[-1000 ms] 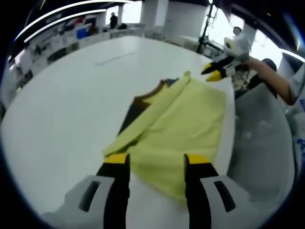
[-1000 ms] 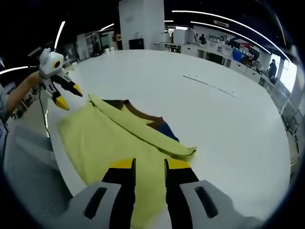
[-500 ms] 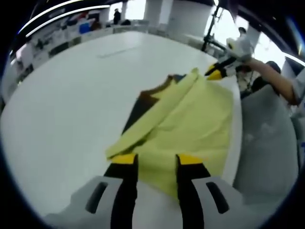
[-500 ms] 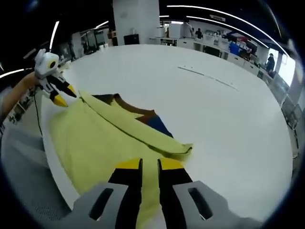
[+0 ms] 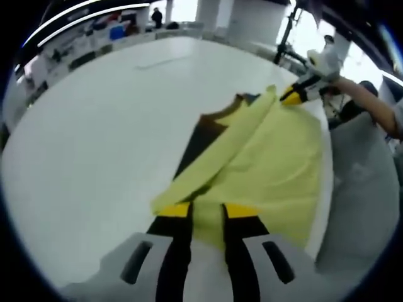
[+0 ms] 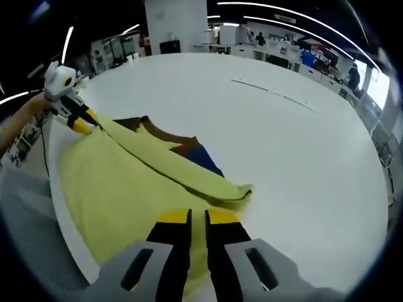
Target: Fold the garment on the visible template until the final outline fits inside the template.
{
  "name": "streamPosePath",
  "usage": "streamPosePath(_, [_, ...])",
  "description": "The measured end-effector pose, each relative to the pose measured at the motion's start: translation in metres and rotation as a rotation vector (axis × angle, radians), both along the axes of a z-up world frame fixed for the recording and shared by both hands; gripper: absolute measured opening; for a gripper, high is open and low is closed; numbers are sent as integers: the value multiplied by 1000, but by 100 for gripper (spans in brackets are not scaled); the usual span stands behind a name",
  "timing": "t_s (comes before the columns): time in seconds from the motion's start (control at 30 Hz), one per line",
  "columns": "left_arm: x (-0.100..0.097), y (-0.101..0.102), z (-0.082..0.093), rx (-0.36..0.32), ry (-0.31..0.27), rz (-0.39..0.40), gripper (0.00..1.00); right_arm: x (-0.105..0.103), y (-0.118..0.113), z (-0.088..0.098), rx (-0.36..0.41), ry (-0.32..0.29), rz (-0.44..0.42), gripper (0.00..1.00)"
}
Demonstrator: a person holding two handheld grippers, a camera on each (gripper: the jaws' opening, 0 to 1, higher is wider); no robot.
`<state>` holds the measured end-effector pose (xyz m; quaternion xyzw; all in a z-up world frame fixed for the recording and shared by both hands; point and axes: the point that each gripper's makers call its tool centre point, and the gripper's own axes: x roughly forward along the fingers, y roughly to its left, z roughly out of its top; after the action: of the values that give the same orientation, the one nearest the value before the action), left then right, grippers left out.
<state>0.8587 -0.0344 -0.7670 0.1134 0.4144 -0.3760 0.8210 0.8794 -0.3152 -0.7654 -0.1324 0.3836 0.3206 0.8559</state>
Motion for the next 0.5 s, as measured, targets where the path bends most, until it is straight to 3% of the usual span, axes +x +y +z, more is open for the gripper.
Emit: streamPosePath(0.5, [21, 2, -2, 20, -29, 27, 11, 14, 3, -10, -9, 6, -2, 3])
